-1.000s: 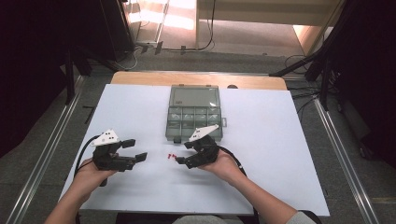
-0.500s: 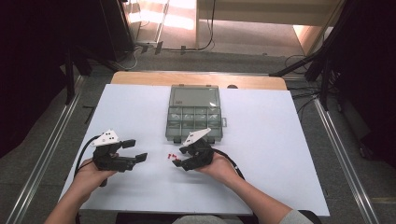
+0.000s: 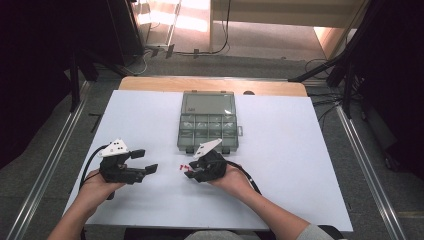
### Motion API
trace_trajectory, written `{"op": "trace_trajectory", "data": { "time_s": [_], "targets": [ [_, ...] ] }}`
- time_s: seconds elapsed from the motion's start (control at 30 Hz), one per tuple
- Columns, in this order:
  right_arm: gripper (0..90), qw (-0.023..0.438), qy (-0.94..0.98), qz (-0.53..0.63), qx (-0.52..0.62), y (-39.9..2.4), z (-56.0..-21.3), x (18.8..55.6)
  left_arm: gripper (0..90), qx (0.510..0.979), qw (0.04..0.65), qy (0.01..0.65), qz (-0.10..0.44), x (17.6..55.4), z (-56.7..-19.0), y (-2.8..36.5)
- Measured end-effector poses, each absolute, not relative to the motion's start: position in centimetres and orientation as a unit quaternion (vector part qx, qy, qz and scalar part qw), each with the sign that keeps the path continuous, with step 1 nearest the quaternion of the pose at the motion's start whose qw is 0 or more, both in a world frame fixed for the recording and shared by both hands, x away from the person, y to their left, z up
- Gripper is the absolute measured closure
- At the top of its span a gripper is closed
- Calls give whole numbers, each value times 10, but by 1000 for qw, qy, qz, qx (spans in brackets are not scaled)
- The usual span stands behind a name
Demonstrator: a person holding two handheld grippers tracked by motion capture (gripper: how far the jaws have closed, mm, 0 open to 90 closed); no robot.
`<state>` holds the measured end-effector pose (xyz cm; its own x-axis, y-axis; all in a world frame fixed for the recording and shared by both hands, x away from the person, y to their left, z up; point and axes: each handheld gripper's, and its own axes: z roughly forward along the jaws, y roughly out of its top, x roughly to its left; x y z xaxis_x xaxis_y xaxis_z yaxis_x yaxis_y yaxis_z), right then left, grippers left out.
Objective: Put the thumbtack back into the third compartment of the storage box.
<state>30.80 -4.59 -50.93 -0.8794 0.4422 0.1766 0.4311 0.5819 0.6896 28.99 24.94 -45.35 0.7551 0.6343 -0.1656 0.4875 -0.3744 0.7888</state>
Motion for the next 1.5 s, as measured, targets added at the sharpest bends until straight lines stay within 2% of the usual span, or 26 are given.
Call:
{"op": "trace_trajectory", "data": {
  "time_s": [0.43, 1.07, 1.5],
  "targets": [
    [848, 17, 896, 374, 239, -44, -509, 307, 235, 825, 443, 341, 82, 290, -454, 249],
    [864, 3, 890, 379, 254, -48, -507, 310, 234, 827, 442, 339, 81, 289, -452, 248],
    [865, -9, 873, 404, 273, -58, -488, 315, 235, 829, 438, 337, 81, 290, -454, 247]
  ]
}}
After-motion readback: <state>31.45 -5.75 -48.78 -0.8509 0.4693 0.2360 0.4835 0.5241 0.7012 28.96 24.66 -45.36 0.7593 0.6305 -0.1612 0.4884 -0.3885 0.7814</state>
